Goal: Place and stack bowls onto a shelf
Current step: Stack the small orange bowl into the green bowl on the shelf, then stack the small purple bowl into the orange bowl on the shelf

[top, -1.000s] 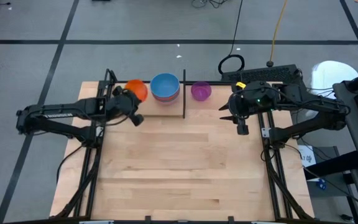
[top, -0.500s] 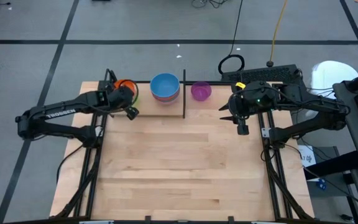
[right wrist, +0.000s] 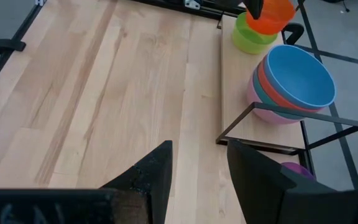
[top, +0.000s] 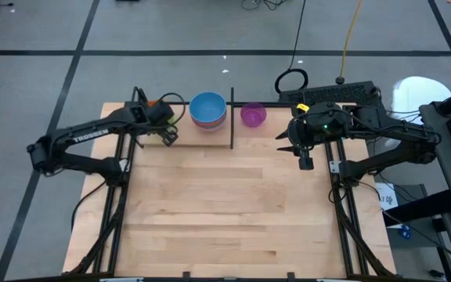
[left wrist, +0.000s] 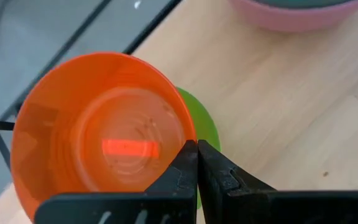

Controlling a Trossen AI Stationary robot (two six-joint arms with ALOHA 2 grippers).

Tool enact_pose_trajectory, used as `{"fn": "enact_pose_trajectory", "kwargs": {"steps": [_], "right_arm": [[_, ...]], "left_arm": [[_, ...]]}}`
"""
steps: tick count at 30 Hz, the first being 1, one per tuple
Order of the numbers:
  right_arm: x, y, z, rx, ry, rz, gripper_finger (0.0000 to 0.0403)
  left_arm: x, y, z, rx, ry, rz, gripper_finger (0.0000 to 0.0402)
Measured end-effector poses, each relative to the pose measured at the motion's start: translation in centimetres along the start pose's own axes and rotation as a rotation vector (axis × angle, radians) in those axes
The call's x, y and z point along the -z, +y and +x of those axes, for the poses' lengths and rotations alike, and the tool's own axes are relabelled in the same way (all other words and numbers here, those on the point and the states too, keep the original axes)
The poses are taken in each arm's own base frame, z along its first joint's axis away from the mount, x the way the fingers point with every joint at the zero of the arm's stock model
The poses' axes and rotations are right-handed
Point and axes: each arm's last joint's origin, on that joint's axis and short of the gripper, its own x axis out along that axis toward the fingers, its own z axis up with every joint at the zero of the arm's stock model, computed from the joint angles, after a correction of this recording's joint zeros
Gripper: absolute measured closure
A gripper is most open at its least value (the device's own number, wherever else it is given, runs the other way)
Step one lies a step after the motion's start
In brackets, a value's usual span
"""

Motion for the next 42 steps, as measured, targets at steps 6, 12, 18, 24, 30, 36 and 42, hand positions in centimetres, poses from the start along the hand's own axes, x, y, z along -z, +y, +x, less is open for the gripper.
{"fn": "enact_pose_trajectory", "kwargs": {"steps": [6,12,18,24,30,36,42], "right_arm": [[0.0,0.0,0.0,0.000,0.000,0.000,0.0257],[0.0,0.0,0.0,0.000,0.000,0.000,0.0257],[0.1,0.0,0.0,-0.004,0.015,0.000,0.0257],[0.2,0.0,0.0,-0.004,0.016,0.000,0.0257],[0.2,0.0,0.0,-0.004,0.019,0.000,0.0257],[0.2,-0.1,0.0,0.033,0.029,-0.001,0.0257],[2.0,-1.1,2.3,0.208,0.161,0.039,0.0257]], "left_arm": [[-0.5,0.2,1.6,0.037,0.040,-0.011,0.0401],[-0.9,0.4,3.0,0.081,0.078,-0.009,0.0401],[-0.9,0.7,3.5,0.082,0.091,-0.025,0.0401],[-0.9,0.7,3.4,0.081,0.088,-0.082,0.0375],[-1.5,0.7,1.4,0.103,0.004,-0.081,0.0362],[-2.6,1.1,-2.3,0.135,-0.141,-0.091,0.0361],[-3.9,0.8,-7.3,0.228,-0.313,-0.105,0.0360]]}}
